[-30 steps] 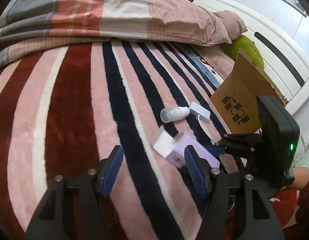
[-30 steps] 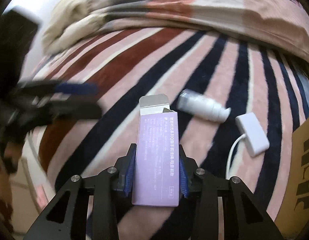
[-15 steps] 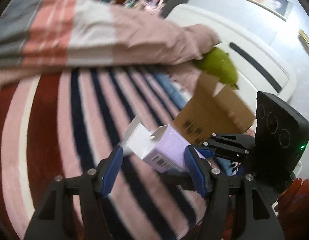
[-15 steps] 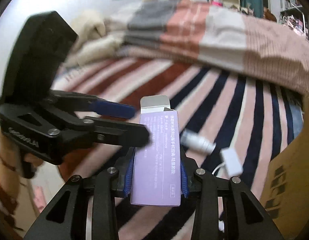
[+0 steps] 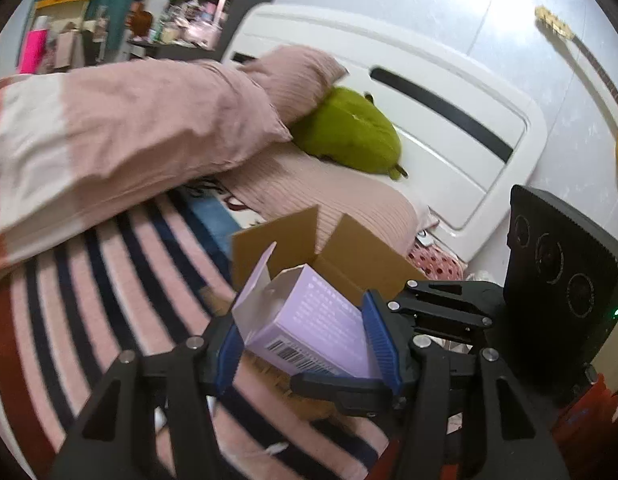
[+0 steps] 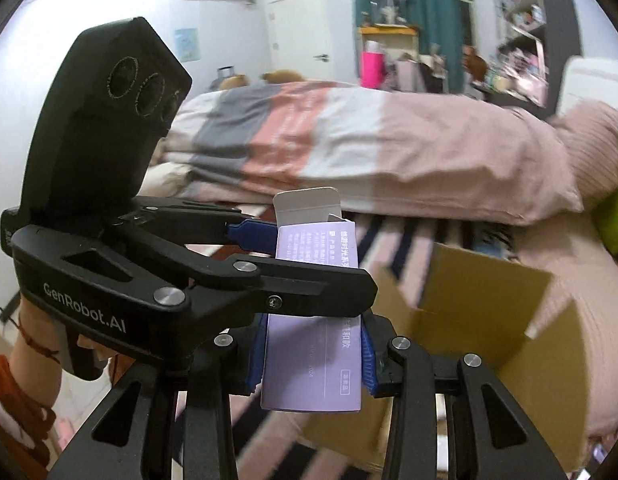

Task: Organize rigid objects
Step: 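Carry the lilac box into the cardboard box and release it, then return the right gripper and grasp the white pump bottle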

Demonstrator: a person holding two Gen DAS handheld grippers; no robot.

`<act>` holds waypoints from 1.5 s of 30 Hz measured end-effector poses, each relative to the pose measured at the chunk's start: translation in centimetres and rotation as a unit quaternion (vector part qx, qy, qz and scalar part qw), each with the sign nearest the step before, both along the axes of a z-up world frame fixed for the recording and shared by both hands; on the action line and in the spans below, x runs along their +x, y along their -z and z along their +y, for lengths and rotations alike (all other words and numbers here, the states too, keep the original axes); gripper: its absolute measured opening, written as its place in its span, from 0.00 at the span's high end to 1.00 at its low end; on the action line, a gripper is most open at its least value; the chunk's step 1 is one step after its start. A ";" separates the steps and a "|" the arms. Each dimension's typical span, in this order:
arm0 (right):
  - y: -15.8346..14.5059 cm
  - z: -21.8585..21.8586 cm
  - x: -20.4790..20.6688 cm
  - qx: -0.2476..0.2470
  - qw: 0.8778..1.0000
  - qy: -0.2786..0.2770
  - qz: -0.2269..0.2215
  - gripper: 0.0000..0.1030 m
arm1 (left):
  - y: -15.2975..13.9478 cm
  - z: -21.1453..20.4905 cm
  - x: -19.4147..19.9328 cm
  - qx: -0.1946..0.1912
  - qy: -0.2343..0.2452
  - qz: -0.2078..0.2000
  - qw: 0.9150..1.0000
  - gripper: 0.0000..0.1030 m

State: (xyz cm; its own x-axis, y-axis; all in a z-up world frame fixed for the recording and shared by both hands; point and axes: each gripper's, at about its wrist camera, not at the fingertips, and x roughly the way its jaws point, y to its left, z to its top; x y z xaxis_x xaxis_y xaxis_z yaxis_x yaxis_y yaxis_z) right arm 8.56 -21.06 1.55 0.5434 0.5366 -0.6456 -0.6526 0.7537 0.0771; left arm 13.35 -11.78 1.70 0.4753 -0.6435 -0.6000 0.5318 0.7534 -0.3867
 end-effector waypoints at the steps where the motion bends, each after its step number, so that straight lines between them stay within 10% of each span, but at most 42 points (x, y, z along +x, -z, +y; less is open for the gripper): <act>1: 0.0 -0.9 0.3 -0.002 1.000 0.009 0.005 0.68 | 0.1 -0.9 0.3 0.004 0.005 0.005 1.000 0.49; 12: 3.3 -7.3 3.5 -0.043 0.991 0.094 0.086 0.67 | 2.8 -7.1 3.4 0.070 0.028 0.049 0.996 0.36; 16: 3.7 -6.9 3.1 -0.059 0.990 0.101 0.073 0.47 | 2.2 -5.9 2.6 0.077 0.015 0.033 0.996 0.29; 31: 1.7 3.2 -2.3 0.004 0.998 -0.044 0.033 0.46 | 0.3 9.7 -4.9 0.089 -0.133 -0.030 0.987 0.26; 45: 14.3 11.4 -0.2 -0.092 0.985 -0.066 0.131 0.45 | 11.8 19.0 -7.5 0.087 -0.188 0.049 0.977 0.26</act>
